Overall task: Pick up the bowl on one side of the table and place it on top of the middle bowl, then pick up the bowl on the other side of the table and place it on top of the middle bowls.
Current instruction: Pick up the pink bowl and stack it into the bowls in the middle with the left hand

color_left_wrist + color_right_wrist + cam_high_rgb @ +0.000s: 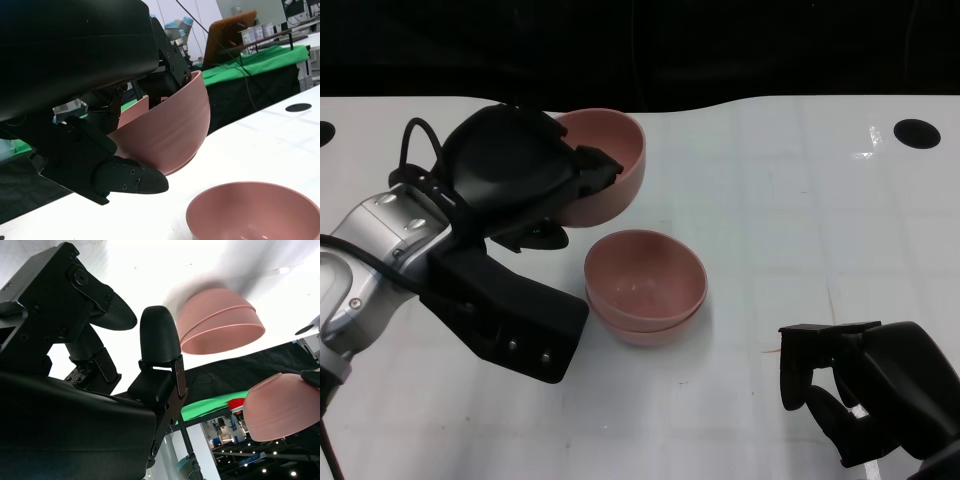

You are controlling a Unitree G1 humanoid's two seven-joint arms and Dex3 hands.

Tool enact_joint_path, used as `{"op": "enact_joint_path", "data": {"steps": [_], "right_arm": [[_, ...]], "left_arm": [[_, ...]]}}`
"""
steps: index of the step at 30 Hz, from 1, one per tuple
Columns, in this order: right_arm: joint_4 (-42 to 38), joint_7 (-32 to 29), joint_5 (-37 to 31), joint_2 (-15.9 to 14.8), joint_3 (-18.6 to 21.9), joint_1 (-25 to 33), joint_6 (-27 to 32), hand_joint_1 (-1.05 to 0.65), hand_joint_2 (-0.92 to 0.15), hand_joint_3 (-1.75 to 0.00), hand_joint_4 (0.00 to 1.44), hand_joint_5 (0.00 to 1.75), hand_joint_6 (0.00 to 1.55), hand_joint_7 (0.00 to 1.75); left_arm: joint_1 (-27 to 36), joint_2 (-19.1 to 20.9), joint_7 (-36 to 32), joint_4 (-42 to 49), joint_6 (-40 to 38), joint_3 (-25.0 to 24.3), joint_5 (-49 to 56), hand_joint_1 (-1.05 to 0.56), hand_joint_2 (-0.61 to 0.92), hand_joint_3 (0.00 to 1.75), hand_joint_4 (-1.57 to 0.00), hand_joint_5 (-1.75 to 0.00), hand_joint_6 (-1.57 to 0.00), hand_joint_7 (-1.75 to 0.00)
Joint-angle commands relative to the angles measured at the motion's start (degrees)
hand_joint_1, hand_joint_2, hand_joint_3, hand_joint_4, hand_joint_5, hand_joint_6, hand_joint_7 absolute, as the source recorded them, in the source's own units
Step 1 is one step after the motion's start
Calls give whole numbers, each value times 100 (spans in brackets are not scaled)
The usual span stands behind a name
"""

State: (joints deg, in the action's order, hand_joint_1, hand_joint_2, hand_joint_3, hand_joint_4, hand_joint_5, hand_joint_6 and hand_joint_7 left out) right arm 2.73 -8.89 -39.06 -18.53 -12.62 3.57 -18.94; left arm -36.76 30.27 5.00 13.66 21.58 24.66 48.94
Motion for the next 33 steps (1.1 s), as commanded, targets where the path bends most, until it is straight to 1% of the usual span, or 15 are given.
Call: {"op": "enact_joint_path", "data": {"steps": [1,2,3,4,5,8,11,13,15,17,20,24,27,29,33], "right_arm": [[-26,-27,-8,-35,5,-18,15,-10,-19,-149,97,175,82,157],[-21,-20,-7,-35,5,-18,25,-10,-19,-149,97,175,82,157],[-22,-22,-4,-36,6,-19,22,-10,-19,-149,97,175,82,157],[-24,-24,-1,-37,6,-19,20,-10,-19,-149,97,175,82,156],[-33,-36,-6,-39,4,-18,13,-11,-19,-149,97,175,82,156],[-54,-55,-13,-42,-1,-19,4,-11,-18,-148,97,175,82,155],[-47,-45,-5,-55,4,-6,3,-11,-18,-149,97,175,82,155],[-37,-40,-7,-59,6,3,8,-11,-18,-149,97,175,83,155],[-27,-32,-10,-51,3,3,28,-11,-18,-149,97,175,83,155],[-17,-20,-14,-39,-1,0,54,-11,-18,-149,97,175,83,155],[-39,-37,-5,-40,-6,-11,39,-11,-19,-149,97,175,83,155],[-103,-99,-11,-51,-17,-36,-12,-10,-18,-149,97,175,83,157],[-122,-95,-12,-49,-31,-48,28,-10,-18,-149,97,175,82,157],[-132,-109,-3,-52,-37,-52,16,-10,-18,-149,97,175,82,157],[-166,-147,8,-59,-41,-57,-27,-10,-18,-149,97,175,82,157]], "left_arm": [[-126,-53,166,-12,51,-2,-107,-29,69,53,-85,-175,-90,-114],[-110,-82,171,19,86,3,-127,-29,69,53,-85,-175,-91,-112],[-98,-105,185,48,126,14,-143,-29,71,51,-85,-175,-89,-115],[-91,-121,196,67,155,20,-153,-29,72,50,-84,-175,-87,-122],[-86,-136,212,91,193,46,-157,-29,73,50,-84,-175,-86,-124],[-91,-180,148,201,301,112,-107,-29,74,50,-84,-175,-84,-125],[-114,-257,62,362,402,224,0,-30,75,42,-86,-175,-86,-115],[-118,-286,35,414,445,248,17,-31,78,36,-86,-175,-90,-104],[-122,-316,0,480,492,270,39,-31,79,34,-86,-175,-92,-100],[-126,-344,-35,546,537,291,61,-32,84,33,-86,-175,-93,-93],[-141,-385,-63,661,612,350,101,-32,86,32,-85,-175,-93,-91],[-156,-474,-92,841,643,483,196,-33,83,28,-86,-175,-92,-91],[-172,-551,-301,1025,594,619,431,-33,84,25,-85,-175,-92,-91],[-179,-579,-381,1086,585,664,517,-33,86,18,-84,-175,-90,-93],[-206,-635,-573,1241,606,735,599,-33,85,15,-84,-175,-91,-94]]}}
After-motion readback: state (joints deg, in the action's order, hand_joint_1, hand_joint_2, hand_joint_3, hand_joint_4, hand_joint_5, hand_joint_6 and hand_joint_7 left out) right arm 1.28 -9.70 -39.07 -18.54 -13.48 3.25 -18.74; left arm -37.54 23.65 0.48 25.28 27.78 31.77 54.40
